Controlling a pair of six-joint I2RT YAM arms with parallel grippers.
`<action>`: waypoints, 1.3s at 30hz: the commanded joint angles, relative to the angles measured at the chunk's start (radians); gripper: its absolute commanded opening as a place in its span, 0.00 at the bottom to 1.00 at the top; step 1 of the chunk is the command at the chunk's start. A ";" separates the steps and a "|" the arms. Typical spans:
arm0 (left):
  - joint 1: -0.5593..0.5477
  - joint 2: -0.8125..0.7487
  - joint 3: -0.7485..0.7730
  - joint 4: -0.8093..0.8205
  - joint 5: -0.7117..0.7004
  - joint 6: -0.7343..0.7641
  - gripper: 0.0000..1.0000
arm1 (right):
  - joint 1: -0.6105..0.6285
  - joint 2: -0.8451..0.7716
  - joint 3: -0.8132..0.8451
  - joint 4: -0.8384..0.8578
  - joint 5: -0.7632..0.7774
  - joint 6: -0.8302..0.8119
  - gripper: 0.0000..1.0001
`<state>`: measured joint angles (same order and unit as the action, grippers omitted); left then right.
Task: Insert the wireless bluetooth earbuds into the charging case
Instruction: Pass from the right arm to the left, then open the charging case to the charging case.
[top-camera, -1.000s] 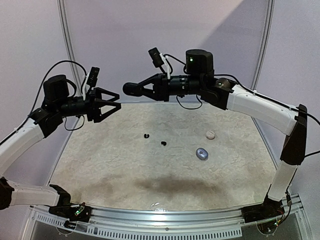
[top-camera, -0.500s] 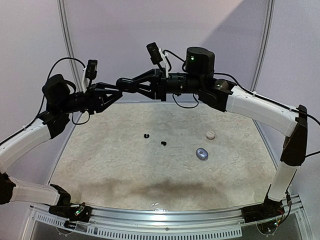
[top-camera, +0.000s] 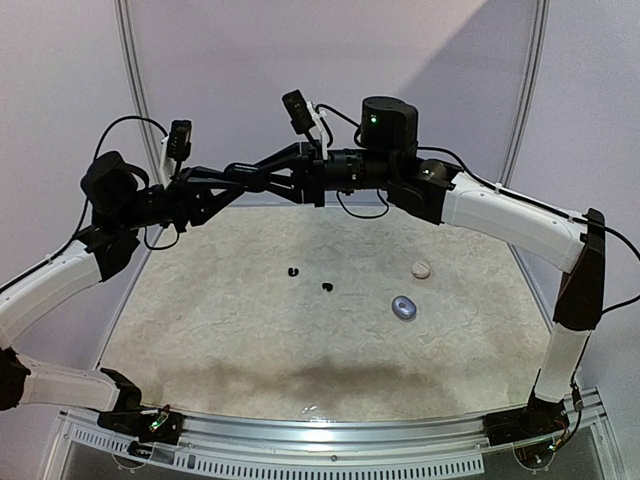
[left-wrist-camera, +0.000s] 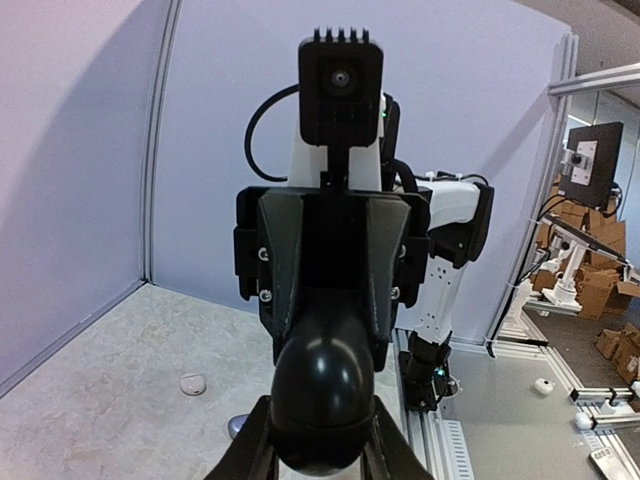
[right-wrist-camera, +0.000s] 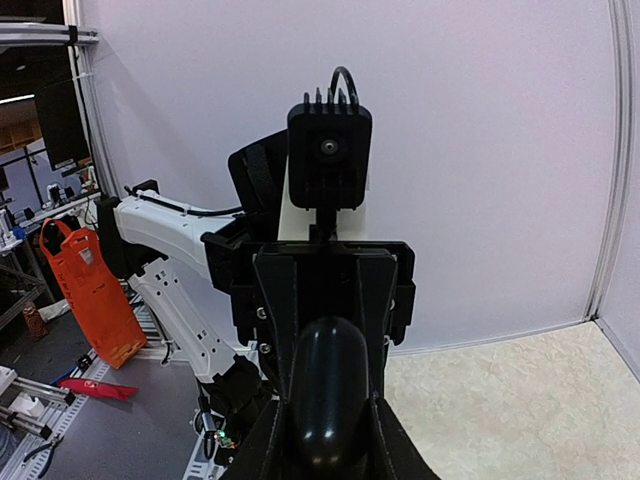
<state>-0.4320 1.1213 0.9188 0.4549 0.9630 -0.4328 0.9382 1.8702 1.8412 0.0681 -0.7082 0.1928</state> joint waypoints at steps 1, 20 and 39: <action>-0.018 -0.007 -0.012 0.003 0.023 0.007 0.19 | 0.014 0.009 0.030 -0.006 0.017 -0.001 0.00; -0.038 -0.018 -0.015 -0.035 0.051 0.121 0.00 | 0.020 -0.006 0.031 -0.123 0.168 -0.019 0.52; -0.039 -0.091 0.009 -0.420 0.045 0.665 0.00 | 0.018 0.027 0.115 -0.308 0.385 -0.037 0.58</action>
<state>-0.4557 1.0592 0.9173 0.0860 0.9699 0.1608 0.9703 1.8709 1.9244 -0.2012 -0.4278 0.1627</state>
